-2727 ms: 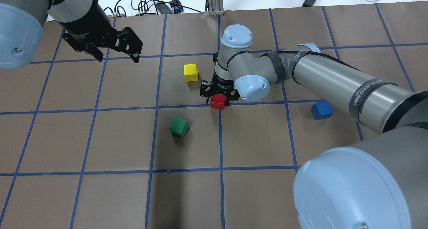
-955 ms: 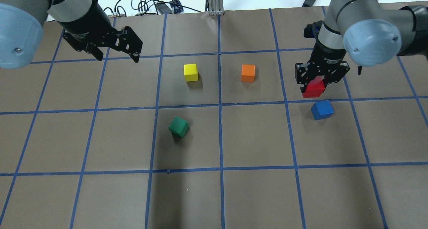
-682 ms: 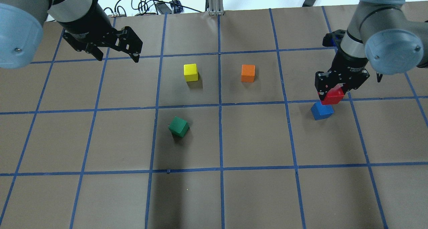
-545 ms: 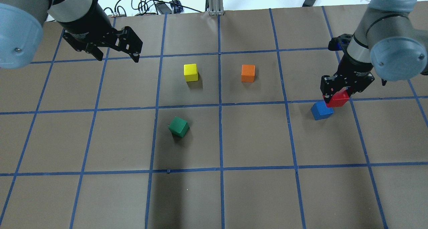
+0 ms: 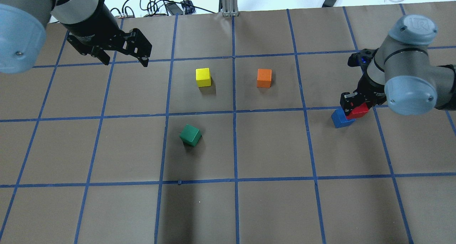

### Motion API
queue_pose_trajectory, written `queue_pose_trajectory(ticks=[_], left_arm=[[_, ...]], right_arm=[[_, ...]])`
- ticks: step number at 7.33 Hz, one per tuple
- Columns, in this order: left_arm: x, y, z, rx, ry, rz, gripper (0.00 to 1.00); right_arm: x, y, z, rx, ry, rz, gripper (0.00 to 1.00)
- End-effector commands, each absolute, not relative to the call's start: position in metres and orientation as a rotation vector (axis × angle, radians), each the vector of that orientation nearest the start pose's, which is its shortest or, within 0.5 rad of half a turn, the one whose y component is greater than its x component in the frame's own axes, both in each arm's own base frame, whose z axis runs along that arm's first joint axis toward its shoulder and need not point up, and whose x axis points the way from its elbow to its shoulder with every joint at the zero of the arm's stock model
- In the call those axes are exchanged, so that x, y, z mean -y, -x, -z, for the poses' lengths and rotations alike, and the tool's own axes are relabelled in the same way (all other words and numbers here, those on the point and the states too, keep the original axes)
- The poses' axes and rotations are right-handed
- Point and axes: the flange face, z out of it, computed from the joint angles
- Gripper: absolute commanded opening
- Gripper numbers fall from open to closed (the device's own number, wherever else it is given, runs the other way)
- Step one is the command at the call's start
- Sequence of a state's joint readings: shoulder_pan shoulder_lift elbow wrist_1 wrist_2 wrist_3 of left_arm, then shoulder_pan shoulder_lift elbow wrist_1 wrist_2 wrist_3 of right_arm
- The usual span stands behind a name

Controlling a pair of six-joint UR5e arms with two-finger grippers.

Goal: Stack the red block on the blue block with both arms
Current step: 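Carry the red cube with the right gripper over the blue cube, then lower the red cube onto the blue cube with the right gripper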

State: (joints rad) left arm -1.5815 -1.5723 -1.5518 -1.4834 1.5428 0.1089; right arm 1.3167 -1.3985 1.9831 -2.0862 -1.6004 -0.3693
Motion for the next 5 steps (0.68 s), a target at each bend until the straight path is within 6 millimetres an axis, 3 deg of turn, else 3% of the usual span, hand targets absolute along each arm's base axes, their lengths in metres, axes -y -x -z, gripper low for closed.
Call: queue_pose_trajectory(ticks=[1,5], left_arm=[[0.5008,0.1414,-0.5055,-3.154,-0.194,0.167,1.0],[0.5008,0.1414,-0.5055,-3.154,-0.191,0.167,1.0]], right_arm=[[0.5093,-0.0039,-0.2552,-3.131,0.186,-0.115,0.0],[0.5104,-0.0094,-0.2514,-3.128,0.21,-0.109,0.0]])
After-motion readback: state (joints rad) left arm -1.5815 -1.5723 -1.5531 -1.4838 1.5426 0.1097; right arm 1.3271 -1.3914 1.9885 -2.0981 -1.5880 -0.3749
